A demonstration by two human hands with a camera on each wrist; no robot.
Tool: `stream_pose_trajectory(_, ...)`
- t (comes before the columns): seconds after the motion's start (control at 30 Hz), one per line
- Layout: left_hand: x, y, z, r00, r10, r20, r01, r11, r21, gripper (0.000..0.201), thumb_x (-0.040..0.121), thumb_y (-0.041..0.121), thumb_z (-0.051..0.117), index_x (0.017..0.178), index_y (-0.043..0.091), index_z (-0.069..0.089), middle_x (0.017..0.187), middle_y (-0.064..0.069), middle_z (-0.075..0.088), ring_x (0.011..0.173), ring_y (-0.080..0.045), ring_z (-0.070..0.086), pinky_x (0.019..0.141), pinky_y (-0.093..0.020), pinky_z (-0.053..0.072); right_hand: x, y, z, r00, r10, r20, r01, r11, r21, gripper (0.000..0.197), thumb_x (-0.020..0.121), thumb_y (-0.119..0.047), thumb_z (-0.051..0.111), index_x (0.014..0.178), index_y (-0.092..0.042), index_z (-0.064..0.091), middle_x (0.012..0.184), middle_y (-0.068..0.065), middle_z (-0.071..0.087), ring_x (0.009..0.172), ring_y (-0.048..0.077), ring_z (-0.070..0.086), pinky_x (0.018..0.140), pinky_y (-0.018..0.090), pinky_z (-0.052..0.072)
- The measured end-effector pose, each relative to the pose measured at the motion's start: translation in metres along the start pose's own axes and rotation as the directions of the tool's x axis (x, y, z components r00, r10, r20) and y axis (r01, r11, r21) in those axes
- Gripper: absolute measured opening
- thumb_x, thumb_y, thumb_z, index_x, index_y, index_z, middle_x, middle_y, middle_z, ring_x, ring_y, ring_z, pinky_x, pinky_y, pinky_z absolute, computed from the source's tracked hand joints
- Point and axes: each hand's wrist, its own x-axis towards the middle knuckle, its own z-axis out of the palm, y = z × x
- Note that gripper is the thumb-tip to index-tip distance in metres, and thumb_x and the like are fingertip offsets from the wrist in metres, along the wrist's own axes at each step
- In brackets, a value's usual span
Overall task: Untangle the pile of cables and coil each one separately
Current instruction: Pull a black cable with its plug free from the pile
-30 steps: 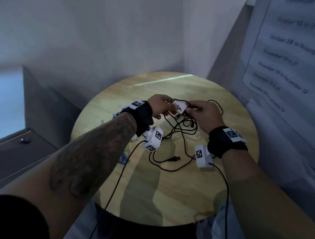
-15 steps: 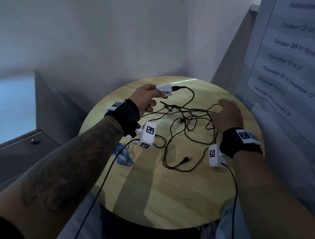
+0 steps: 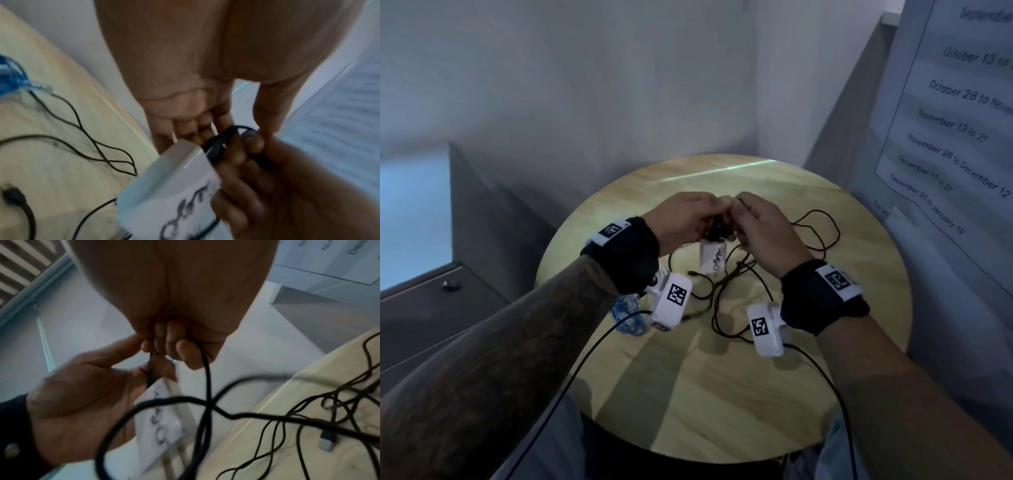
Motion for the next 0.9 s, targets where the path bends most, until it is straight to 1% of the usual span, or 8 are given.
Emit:
stream_pose_trajectory(0.13,-0.004,0.011,0.000,0.996,-0.087,-0.028,0.088,0.996,0.017,0.041,0.099,0.042,0.050,0.066,0.018,0.043,0.054,0.003,0.029,0.046,-0.012,0.030,0.058,-0.034,0.053,-0.002,0.003,0.000,1.000,0.021,-0.005,-0.022,0.998,-0.054,0.037,0.100,-0.041,0.048,0.080,-0.009,0.048,0.066,0.004,0.054,0.064,0.016,0.049,0.069,0.040,0.045)
stream_pose_trajectory(0.23,-0.009,0.033,-0.012,0.996,-0.087,-0.020,0.079,0.964,-0.255,0.042,0.100,0.045,0.043,0.066,0.021,0.040,0.050,0.008,0.025,0.042,-0.008,0.026,0.053,-0.027,0.049,-0.016,0.009,-0.005,0.987,0.109,0.116,-0.093,0.986,-0.140,0.046,0.102,-0.054,0.043,0.093,-0.014,0.063,0.084,0.000,0.074,0.080,0.011,0.066,0.082,0.036,0.048)
stream_pose_trajectory(0.3,-0.014,0.051,-0.028,0.996,-0.029,-0.090,-0.013,0.904,-0.426,0.043,0.101,0.044,0.042,0.065,0.021,0.039,0.047,0.008,0.027,0.039,-0.007,0.028,0.056,-0.026,0.046,-0.022,0.015,-0.005,0.974,0.174,0.146,-0.153,0.978,-0.145,0.055,0.102,-0.059,0.038,0.093,-0.013,0.068,0.073,0.003,0.070,0.067,0.013,0.062,0.071,0.031,0.044)
stream_pose_trajectory(0.43,-0.036,0.073,-0.062,0.933,0.032,-0.358,-0.251,0.771,-0.585,0.043,0.101,0.039,0.045,0.062,0.020,0.040,0.045,0.008,0.027,0.040,-0.009,0.029,0.054,-0.024,0.045,-0.013,0.026,-0.015,0.964,0.213,-0.158,-0.213,0.977,0.019,0.049,0.102,-0.055,0.043,0.076,-0.020,0.064,0.059,-0.009,0.052,0.055,0.010,0.041,0.055,0.026,0.033)
stream_pose_trajectory(0.57,-0.060,0.077,-0.077,0.878,0.054,-0.476,-0.383,0.675,-0.631,0.044,0.100,0.038,0.045,0.060,0.021,0.039,0.045,0.008,0.027,0.039,-0.009,0.028,0.054,-0.024,0.041,-0.011,0.042,-0.022,0.932,0.200,-0.301,-0.241,0.965,-0.106,0.047,0.099,-0.049,0.051,0.066,-0.017,0.058,0.065,-0.005,0.065,0.060,0.017,0.055,0.066,0.036,0.045)
stream_pose_trajectory(0.63,-0.070,0.077,-0.078,0.866,0.083,-0.493,-0.425,0.643,-0.637,0.044,0.100,0.039,0.045,0.060,0.022,0.038,0.044,0.008,0.027,0.038,-0.009,0.028,0.053,-0.023,0.041,-0.013,0.043,-0.026,0.885,0.232,-0.404,-0.299,0.948,-0.110,0.045,0.101,-0.044,0.051,0.070,-0.014,0.065,0.075,0.003,0.074,0.072,0.022,0.068,0.072,0.033,0.050)
stream_pose_trajectory(0.73,-0.079,0.074,-0.078,0.850,0.091,-0.520,-0.442,0.661,-0.607,0.045,0.101,0.040,0.044,0.061,0.021,0.037,0.043,0.008,0.025,0.036,-0.009,0.026,0.049,-0.022,0.041,-0.013,0.037,-0.030,0.813,0.286,-0.508,-0.403,0.905,-0.135,0.047,0.104,-0.037,0.047,0.076,-0.004,0.067,0.084,0.018,0.070,0.074,0.031,0.061,0.061,0.030,0.040)
stream_pose_trajectory(0.9,-0.090,0.083,-0.071,0.850,0.136,-0.509,-0.421,0.757,-0.500,0.044,0.100,0.038,0.046,0.061,0.022,0.038,0.045,0.007,0.025,0.038,-0.009,0.026,0.052,-0.023,0.039,-0.006,0.031,-0.039,0.762,0.326,-0.559,-0.480,0.865,-0.150,0.045,0.100,-0.042,0.051,0.067,-0.014,0.065,0.073,0.015,0.061,0.082,0.042,0.065,0.079,0.050,0.056)
